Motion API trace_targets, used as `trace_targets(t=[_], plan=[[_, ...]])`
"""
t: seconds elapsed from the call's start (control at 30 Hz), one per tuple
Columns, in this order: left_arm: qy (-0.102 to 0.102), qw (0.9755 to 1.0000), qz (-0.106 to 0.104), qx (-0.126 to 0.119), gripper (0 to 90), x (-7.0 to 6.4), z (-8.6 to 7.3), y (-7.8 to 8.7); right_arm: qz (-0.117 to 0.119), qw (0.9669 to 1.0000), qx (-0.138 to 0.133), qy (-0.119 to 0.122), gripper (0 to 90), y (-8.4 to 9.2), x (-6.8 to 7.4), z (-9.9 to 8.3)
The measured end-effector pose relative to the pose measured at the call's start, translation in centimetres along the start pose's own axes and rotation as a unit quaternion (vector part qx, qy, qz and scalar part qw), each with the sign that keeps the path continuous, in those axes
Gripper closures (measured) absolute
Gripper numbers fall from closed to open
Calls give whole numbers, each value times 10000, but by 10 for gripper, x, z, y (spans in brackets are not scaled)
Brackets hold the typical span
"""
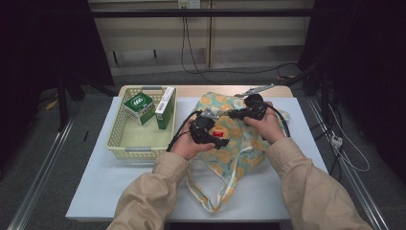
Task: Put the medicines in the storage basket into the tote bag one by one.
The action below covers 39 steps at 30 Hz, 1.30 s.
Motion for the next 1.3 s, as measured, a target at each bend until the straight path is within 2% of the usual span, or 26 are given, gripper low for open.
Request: trace_targets(t=[0.17,0.27,0.4,0.43,0.47,0.5,0.57,0.63,0.67,0.73,0.83,0.9,0.97,1.07,1.3], plan=[[144,9998,129,26,202,14,0,-12,25,10000,-13,20,886,1,3,0],[188,9993,299,74,202,27,0,-17,40,10000,-2,-14,886,1,3,-1],[279,9984,484,-27,202,44,4,-23,50,10000,-5,-46,886,1,2,-1],[275,9977,624,15,202,48,5,-24,59,10000,7,-67,886,0,2,-2],[276,9981,558,11,202,50,6,-26,65,10000,6,-75,886,0,2,-1],[283,9978,601,2,202,54,8,-28,71,9999,0,-75,886,-1,2,-1],[300,9968,734,-45,201,62,11,-30,68,9999,3,-95,886,-2,1,-1],[255,9955,885,-214,194,69,17,-32,100,9999,-13,-118,886,-4,2,-1],[240,9955,865,-305,179,71,19,-34,94,9999,-7,-107,886,-4,2,-1],[208,9947,962,-296,149,74,21,-34,91,9999,13,-112,886,-5,2,-1],[252,9957,861,-226,142,69,20,-33,78,9999,22,-103,885,-4,1,-3],[176,9961,855,-127,136,64,19,-29,56,9999,28,-137,886,-3,-1,-3],[196,9966,789,-143,134,58,18,-25,28,9998,22,-172,885,-2,-2,-3],[170,9974,697,-108,127,48,18,-16,24,9999,36,-149,885,-1,-1,-5],[201,9980,595,-79,116,36,14,7,-17,9999,82,-129,886,-1,1,-10]])
Point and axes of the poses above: each handheld gripper's, and its own axes: y roughly backward along the jaws, z roughly out of its top, x roughly to its left, the point moved 9 cm from there along -y, roughly forward along the jaws, and after that the axes turned 11 degrees about -z, right-handed, at the moved point
